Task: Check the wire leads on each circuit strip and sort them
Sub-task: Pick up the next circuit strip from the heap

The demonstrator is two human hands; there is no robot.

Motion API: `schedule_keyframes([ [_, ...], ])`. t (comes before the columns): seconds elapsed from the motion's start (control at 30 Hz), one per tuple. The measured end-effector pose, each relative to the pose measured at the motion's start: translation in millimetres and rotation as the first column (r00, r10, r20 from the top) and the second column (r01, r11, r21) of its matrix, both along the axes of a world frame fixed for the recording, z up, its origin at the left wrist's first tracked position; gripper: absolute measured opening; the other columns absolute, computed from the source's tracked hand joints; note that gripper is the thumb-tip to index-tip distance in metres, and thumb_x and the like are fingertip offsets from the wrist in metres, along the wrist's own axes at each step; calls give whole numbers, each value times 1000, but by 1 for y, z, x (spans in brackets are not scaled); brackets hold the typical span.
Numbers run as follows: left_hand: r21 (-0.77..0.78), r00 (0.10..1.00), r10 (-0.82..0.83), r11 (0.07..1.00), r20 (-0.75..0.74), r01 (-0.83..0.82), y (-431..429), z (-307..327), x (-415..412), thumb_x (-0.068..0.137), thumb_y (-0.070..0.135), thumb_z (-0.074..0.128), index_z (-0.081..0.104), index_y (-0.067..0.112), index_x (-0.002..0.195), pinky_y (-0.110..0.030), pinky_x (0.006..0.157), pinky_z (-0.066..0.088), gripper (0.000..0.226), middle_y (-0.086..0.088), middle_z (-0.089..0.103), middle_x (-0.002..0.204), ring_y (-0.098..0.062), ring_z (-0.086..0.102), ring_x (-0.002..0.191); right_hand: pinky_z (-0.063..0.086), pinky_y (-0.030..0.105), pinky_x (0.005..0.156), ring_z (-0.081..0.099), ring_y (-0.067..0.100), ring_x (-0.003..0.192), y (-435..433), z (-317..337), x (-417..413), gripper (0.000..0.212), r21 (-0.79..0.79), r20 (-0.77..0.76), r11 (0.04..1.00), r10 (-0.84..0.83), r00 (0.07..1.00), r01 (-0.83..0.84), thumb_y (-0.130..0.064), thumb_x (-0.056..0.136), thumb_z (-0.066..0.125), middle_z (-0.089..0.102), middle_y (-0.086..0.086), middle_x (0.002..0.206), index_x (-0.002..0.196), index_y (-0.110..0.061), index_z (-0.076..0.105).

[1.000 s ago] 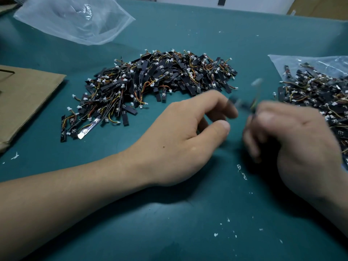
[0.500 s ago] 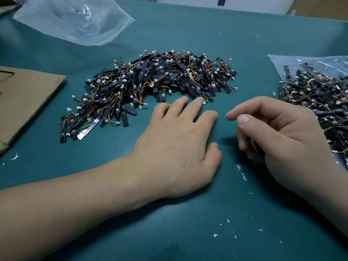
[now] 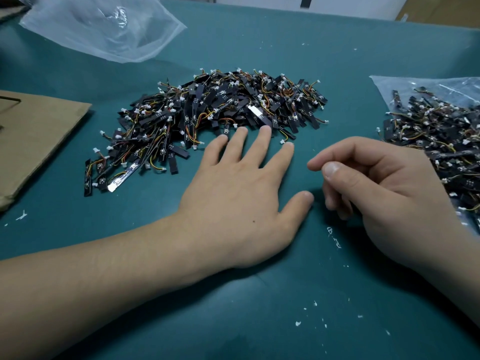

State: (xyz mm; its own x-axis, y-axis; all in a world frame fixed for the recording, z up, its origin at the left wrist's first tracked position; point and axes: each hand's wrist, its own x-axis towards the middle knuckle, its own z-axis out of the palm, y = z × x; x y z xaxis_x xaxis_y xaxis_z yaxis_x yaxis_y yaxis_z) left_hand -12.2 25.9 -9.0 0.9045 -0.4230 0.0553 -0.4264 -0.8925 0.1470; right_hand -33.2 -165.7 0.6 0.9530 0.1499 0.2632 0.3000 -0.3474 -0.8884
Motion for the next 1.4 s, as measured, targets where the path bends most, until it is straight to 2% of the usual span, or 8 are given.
schedule_keyframes([
  [0.23,-64,1000,-7,998,7,7,1,2,-1,92,71,14,6,30,163,-44,126,0,83,5,3,173,-25,-2,159,44,20,50,52,11,46,0,0,0,16,-1,3,1000,-2,1000,2,-19,94,59,65,7,61,91,-22,74],
  [0.33,-94,998,-58,994,34,61,1,4,0,94,66,21,23,33,158,-44,122,8,72,5,16,170,-25,10,154,44,21,50,52,11,46,-1,-1,0,16,-7,4,1000,-3,1000,3,-20,94,59,65,6,61,92,-23,75],
  [0.57,-355,994,-94,929,51,106,3,5,8,93,43,55,61,35,121,-32,95,23,30,23,58,122,-13,40,114,45,23,48,53,15,44,-1,-2,0,15,1,25,1000,-23,999,23,-19,95,60,64,6,60,93,-24,74],
  [0.7,-458,986,-165,875,19,155,4,9,10,89,34,68,73,38,100,-42,96,38,12,21,67,103,-10,53,100,42,24,47,49,13,45,-2,-3,2,11,3,32,999,-51,998,50,-20,92,62,63,9,61,98,-27,70],
  [0.97,-373,990,-96,919,108,130,2,8,5,92,25,57,65,37,120,-33,93,23,31,23,56,125,-14,42,119,37,14,56,47,9,54,-2,-6,-1,16,-156,126,983,-81,989,100,-23,93,64,56,-6,66,107,-30,67],
  [1.2,-361,991,-91,925,100,121,3,8,6,95,36,61,67,38,99,-40,87,36,7,15,58,102,-18,46,97,46,26,56,54,19,58,3,-4,-2,15,-240,89,963,-108,990,126,-29,89,65,64,-5,76,104,-32,67],
  [1.3,-453,988,-121,879,92,149,2,5,8,94,38,59,66,35,97,-43,88,43,8,15,60,97,-17,51,95,48,36,58,55,18,57,5,-3,-3,15,-298,76,949,-80,994,99,-34,88,66,66,-7,79,103,-32,66],
  [1.4,-640,992,-110,759,56,120,4,4,11,92,32,69,61,33,107,-22,81,42,18,18,65,93,0,54,88,49,36,60,59,16,61,5,-1,-4,12,-369,78,925,-65,995,90,-40,90,63,68,-11,79,99,-35,68],
])
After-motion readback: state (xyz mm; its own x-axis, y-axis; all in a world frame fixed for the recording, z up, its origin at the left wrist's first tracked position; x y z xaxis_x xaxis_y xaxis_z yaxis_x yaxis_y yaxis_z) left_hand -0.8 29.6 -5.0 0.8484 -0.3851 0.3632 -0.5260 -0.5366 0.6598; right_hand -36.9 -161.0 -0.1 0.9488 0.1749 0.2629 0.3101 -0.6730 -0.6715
